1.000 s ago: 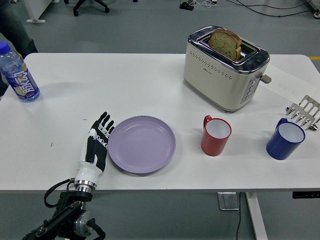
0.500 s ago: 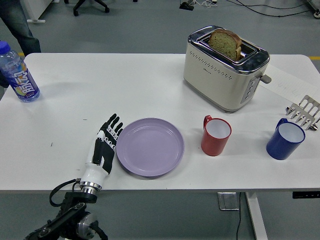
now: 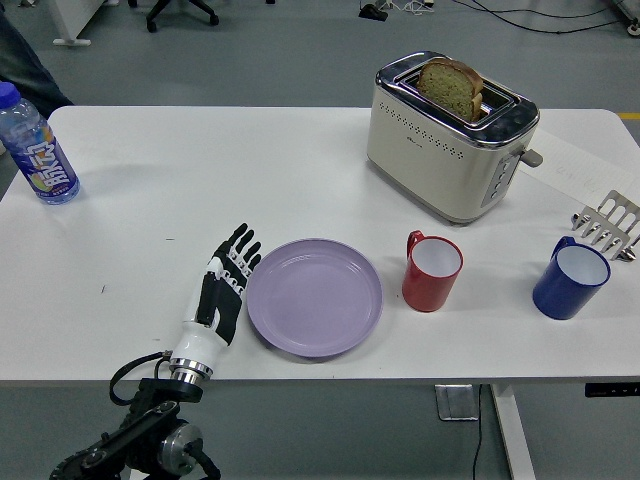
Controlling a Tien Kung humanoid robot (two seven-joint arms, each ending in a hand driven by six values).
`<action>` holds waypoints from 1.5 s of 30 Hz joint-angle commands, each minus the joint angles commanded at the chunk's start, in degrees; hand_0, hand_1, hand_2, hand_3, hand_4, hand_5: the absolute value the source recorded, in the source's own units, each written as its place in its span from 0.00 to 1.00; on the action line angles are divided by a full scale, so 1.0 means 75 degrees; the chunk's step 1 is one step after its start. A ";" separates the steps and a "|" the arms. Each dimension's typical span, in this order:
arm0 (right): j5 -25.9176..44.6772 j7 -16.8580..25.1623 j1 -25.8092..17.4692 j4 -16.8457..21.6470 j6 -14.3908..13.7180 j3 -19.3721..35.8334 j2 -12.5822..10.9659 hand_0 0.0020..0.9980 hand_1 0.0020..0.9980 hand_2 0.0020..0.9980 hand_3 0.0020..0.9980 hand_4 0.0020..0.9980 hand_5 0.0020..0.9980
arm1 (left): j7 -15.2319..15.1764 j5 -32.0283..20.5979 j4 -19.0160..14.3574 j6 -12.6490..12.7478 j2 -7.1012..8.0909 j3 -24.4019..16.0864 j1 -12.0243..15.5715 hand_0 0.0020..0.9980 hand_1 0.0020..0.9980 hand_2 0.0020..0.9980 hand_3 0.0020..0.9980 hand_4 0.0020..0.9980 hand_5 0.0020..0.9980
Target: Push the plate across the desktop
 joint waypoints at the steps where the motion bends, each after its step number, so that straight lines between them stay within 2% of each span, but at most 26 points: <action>1: 0.0001 0.0000 0.0000 0.0000 0.0000 -0.0001 0.0000 0.60 0.54 0.65 0.61 0.14 0.35 | 0.0000 -0.0001 -0.0002 -0.0001 0.0001 0.0004 -0.0001 0.94 0.95 0.99 0.94 0.48 1.00; 10: -0.0006 -0.0002 -0.0004 0.0000 0.0000 0.0011 0.0002 0.60 0.54 0.65 0.61 0.14 0.35 | 0.0000 0.0030 -0.0026 0.0013 0.0003 0.0008 -0.0008 0.94 0.94 0.98 0.94 0.48 1.00; 14: -0.0007 -0.0001 0.0000 0.0000 -0.0002 0.0017 0.0003 0.60 0.54 0.65 0.61 0.14 0.35 | 0.0000 0.0255 -0.0035 0.0220 -0.0079 -0.0334 0.0049 0.92 0.93 0.98 0.93 0.49 1.00; 19: -0.0001 -0.0001 0.0010 0.0000 -0.0005 0.0019 0.0003 0.60 0.54 0.65 0.61 0.14 0.35 | 0.0181 0.0608 0.0001 0.0306 -0.0165 -0.0994 0.0157 0.92 0.93 0.98 0.93 0.49 1.00; 20: -0.0002 -0.0002 0.0013 0.0000 -0.0005 0.0021 0.0004 0.61 0.55 0.65 0.61 0.14 0.35 | 0.0256 0.0713 0.0001 0.0295 -0.0160 -0.1169 0.0182 0.87 0.90 0.93 0.89 0.49 1.00; 25: -0.0004 -0.0009 0.0022 0.0000 -0.0004 0.0031 0.0006 0.61 0.55 0.65 0.61 0.14 0.35 | 0.0752 0.1007 0.0018 0.0140 -0.0113 -0.1869 0.0267 0.87 0.90 0.93 0.89 0.49 1.00; 26: -0.0007 -0.0011 0.0023 0.0000 -0.0004 0.0033 0.0006 0.61 0.55 0.65 0.61 0.14 0.35 | 0.0839 0.1066 0.0014 0.0133 -0.0102 -0.2033 0.0291 0.85 0.87 0.88 0.85 0.49 1.00; 30: -0.0009 -0.0016 0.0022 0.0000 -0.0006 0.0039 0.0010 0.61 0.55 0.65 0.61 0.14 0.35 | 0.1031 0.1237 -0.0013 0.0095 -0.0087 -0.2684 0.0382 0.85 0.87 0.88 0.85 0.49 1.00; 32: -0.0010 -0.0016 0.0022 0.0000 -0.0006 0.0040 0.0011 0.61 0.55 0.65 0.61 0.14 0.35 | 0.1046 0.1259 -0.0017 0.0088 -0.0085 -0.2775 0.0393 0.83 0.84 0.85 0.83 0.49 1.00; 35: -0.0006 -0.0024 0.0017 0.0000 -0.0008 0.0043 0.0014 0.61 0.55 0.65 0.61 0.14 0.35 | 0.1203 0.1462 -0.0068 0.0007 0.0055 -0.3268 0.0535 0.83 0.84 0.85 0.83 0.49 1.00; 37: -0.0011 -0.0028 0.0012 0.0000 -0.0007 0.0047 0.0015 0.61 0.55 0.65 0.61 0.14 0.35 | 0.1227 0.1597 -0.0095 -0.0053 0.0144 -0.3407 0.0615 0.83 0.84 0.85 0.83 0.49 1.00; 38: -0.0006 -0.0030 0.0004 0.0000 -0.0008 0.0048 0.0015 0.60 0.55 0.65 0.61 0.14 0.35 | 0.1229 0.1696 -0.0125 -0.0107 0.0221 -0.3507 0.0692 0.82 0.82 0.82 0.79 0.49 1.00; 45: 0.0000 -0.0032 -0.0037 0.0000 -0.0001 0.0044 0.0013 0.60 0.55 0.65 0.61 0.14 0.35 | 0.1210 0.1911 -0.0246 -0.0223 0.0418 -0.4014 0.1007 0.82 0.82 0.83 0.80 0.48 1.00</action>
